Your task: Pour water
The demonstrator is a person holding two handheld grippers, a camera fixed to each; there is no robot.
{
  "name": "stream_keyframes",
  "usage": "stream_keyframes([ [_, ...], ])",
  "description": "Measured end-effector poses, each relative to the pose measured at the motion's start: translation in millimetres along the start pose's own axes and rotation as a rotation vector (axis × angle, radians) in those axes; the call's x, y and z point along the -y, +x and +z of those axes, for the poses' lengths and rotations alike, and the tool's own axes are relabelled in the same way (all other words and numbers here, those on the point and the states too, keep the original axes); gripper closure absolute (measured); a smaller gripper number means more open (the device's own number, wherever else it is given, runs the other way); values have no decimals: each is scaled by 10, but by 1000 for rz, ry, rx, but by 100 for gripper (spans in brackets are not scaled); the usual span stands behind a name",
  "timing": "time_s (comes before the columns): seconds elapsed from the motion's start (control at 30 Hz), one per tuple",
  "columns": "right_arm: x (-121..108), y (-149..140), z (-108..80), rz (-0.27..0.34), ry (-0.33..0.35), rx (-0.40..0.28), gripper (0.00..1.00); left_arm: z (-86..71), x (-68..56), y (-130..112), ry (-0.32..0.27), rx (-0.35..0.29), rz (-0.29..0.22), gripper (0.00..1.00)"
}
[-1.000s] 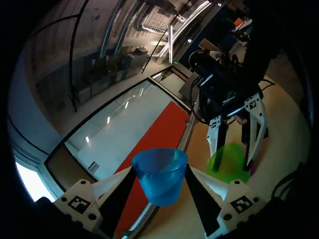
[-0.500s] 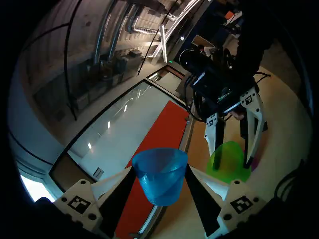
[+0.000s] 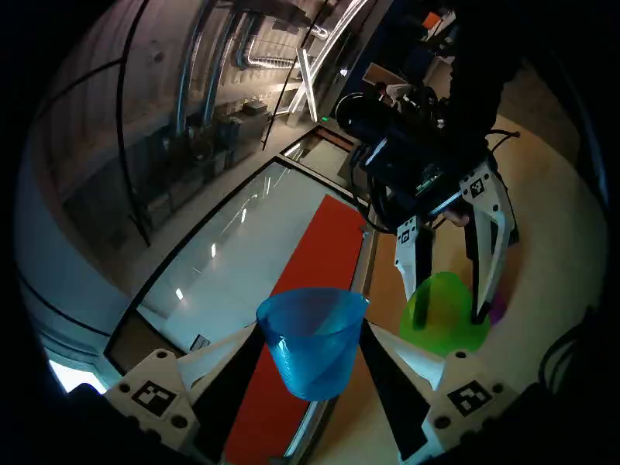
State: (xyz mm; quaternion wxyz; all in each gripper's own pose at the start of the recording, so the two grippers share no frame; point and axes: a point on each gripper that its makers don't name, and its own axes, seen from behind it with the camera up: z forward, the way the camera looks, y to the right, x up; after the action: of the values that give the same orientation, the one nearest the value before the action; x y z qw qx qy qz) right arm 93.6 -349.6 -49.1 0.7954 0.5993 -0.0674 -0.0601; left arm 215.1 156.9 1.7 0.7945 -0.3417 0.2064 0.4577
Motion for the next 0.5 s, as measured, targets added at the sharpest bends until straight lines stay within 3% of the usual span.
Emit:
stream_keyframes([
  [0.5, 13, -21, 9, -3, 1, 1, 12, -13, 2, 26, -3, 3, 41, 15],
])
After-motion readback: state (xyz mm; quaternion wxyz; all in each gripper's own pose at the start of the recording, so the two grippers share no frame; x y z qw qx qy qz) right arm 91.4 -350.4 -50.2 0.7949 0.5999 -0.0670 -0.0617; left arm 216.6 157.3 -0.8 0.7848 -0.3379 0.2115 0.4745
